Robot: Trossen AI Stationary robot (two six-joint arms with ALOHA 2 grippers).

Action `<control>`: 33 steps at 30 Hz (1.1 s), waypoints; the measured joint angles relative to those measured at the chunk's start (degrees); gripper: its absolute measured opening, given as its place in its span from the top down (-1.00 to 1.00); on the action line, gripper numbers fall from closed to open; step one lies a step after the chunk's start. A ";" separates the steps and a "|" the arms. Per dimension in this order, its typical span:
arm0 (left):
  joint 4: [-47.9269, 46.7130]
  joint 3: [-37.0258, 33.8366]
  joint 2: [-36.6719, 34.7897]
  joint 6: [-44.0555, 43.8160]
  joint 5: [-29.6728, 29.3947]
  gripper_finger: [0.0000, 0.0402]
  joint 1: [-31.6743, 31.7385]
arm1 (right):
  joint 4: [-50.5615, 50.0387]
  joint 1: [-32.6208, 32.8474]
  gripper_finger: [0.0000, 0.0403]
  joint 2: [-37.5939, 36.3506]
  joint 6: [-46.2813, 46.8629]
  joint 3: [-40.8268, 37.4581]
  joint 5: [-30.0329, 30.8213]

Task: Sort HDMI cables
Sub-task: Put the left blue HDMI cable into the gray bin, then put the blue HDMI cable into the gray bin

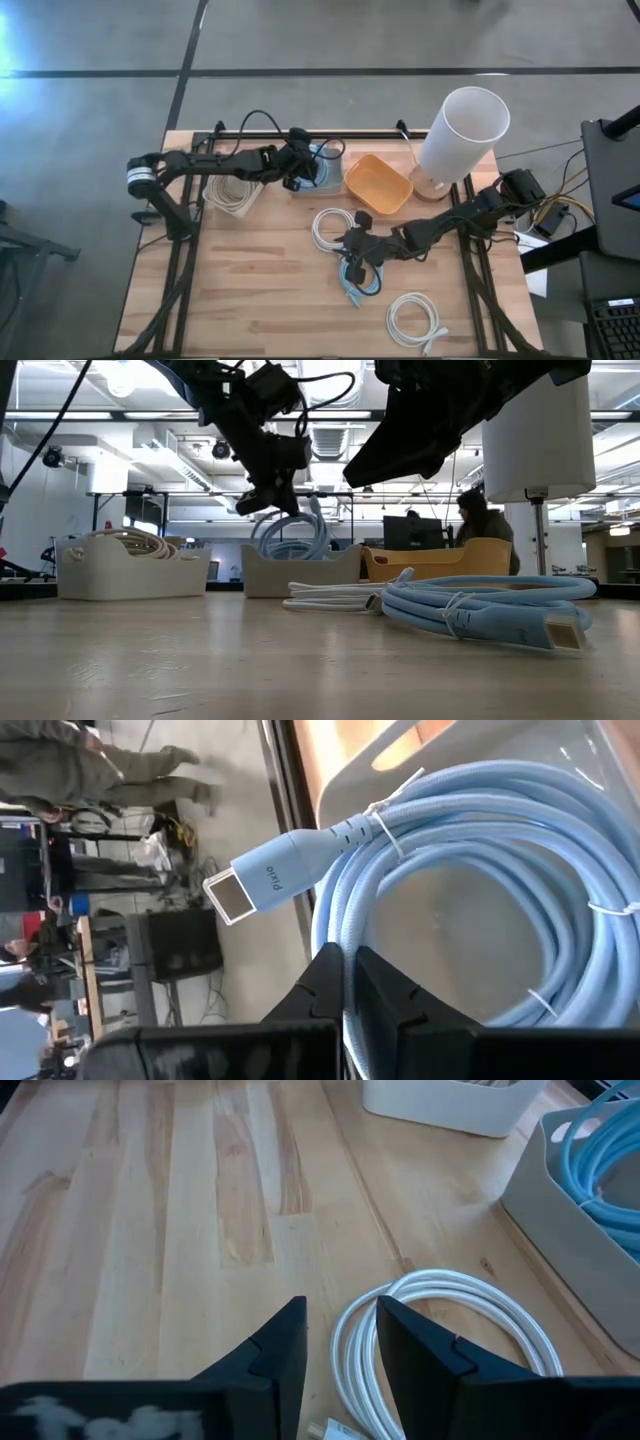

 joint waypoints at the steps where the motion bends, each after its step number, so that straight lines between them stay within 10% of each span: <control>1: 0.42 -0.40 0.00 -0.09 -0.02 0.95 0.09 | 0.00 0.00 0.42 0.00 0.00 0.00 0.00; 23: 2.69 -2.37 2.66 -7.64 -0.24 0.51 2.91 | 0.02 -0.04 0.44 0.00 -0.09 -0.04 0.02; 33: 1.63 -0.30 1.62 -17.13 -10.51 0.34 1.00 | -0.07 -0.09 0.33 0.00 -0.21 -0.04 0.15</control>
